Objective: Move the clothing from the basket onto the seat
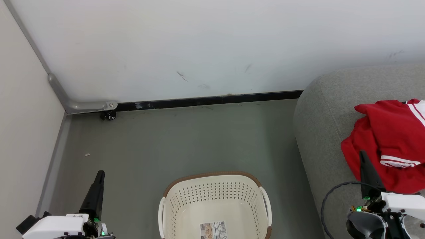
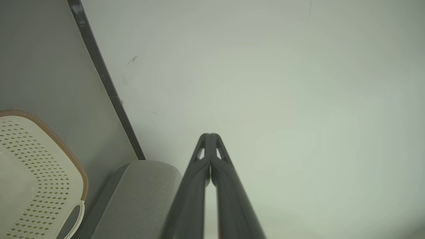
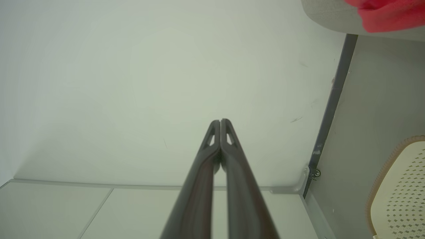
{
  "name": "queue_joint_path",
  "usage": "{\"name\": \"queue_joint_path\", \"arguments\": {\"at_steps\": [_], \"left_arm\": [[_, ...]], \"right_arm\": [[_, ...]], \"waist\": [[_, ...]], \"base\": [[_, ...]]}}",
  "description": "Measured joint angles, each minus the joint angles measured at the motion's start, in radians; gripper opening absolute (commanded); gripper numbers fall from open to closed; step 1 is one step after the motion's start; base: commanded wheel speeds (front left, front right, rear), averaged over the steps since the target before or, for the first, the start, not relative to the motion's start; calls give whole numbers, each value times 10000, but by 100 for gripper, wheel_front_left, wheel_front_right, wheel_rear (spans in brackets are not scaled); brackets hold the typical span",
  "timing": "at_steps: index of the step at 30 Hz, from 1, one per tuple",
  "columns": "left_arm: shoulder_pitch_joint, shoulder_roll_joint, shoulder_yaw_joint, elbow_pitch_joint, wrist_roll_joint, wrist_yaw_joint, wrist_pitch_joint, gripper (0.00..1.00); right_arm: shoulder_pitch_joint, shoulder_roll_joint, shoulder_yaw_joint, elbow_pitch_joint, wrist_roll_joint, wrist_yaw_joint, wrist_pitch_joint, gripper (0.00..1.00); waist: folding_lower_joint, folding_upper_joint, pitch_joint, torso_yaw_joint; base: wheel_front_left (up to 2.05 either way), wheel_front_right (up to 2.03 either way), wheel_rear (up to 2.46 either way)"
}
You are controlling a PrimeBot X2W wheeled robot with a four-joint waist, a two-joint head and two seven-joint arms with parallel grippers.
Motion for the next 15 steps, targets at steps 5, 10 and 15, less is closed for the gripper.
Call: {"name": "queue_joint_path", "arguments": {"at_steps": [5, 10, 15], "left_arm": [[0, 0, -6, -2, 0, 0, 0, 0], [0, 0, -10, -4, 0, 0, 0, 0], [0, 0, -12, -6, 0, 0, 0, 0]], "right_arm": [[0, 0, -6, 0, -2, 0, 58, 0], [0, 2, -10, 2, -2, 0, 58, 0], [0, 2, -17, 2, -2, 0, 75, 0]], "waist": [[0, 0, 0, 0], [0, 0, 0, 0], [-1, 0, 0, 0]], "base": [[0, 0, 0], [0, 0, 0], [0, 0, 0]]}}
